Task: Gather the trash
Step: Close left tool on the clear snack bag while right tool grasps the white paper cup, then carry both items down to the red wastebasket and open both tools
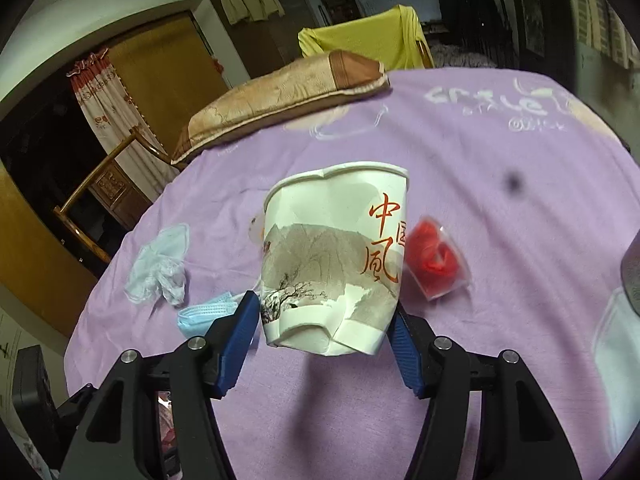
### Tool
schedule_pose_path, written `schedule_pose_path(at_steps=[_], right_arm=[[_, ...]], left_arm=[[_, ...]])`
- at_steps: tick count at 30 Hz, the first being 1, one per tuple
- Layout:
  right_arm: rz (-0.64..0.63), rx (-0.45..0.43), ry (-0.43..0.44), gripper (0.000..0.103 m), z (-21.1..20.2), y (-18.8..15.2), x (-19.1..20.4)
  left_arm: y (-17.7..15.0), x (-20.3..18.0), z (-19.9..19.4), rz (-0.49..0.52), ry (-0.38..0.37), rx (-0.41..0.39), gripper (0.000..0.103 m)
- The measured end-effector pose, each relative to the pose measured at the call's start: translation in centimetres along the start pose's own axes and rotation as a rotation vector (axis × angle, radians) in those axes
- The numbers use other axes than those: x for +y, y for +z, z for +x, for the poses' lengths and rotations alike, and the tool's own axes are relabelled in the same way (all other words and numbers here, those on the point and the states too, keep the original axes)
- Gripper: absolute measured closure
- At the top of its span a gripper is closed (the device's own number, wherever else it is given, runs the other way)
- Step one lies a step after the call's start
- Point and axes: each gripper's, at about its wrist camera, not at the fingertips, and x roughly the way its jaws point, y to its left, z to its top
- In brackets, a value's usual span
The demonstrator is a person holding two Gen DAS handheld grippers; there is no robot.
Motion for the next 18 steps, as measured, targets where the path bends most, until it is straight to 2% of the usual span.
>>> schedule_pose_path(at_steps=[6, 9, 11, 18], right_arm=[[0.021, 0.015, -0.012, 0.04, 0.0, 0.4, -0.7], [0.027, 0.015, -0.013, 0.04, 0.0, 0.5, -0.9], [0.026, 0.012, -0.018, 0.04, -0.2, 0.3, -0.9], [0.021, -0.036, 0.02, 0.04, -2.5, 0.3, -0.4]], left_arm=[[-0.1, -0.2, -0.8, 0.009, -0.028, -0.043, 0.039], [-0.3, -0.5, -1.1, 0.029, -0.067, -0.057, 0.05], [-0.4, -0.8, -1.5, 0.033, -0.067, -0.087, 0.051], [-0.7, -2.5, -3.8, 0.077, 0.029, -0.153, 0.052]])
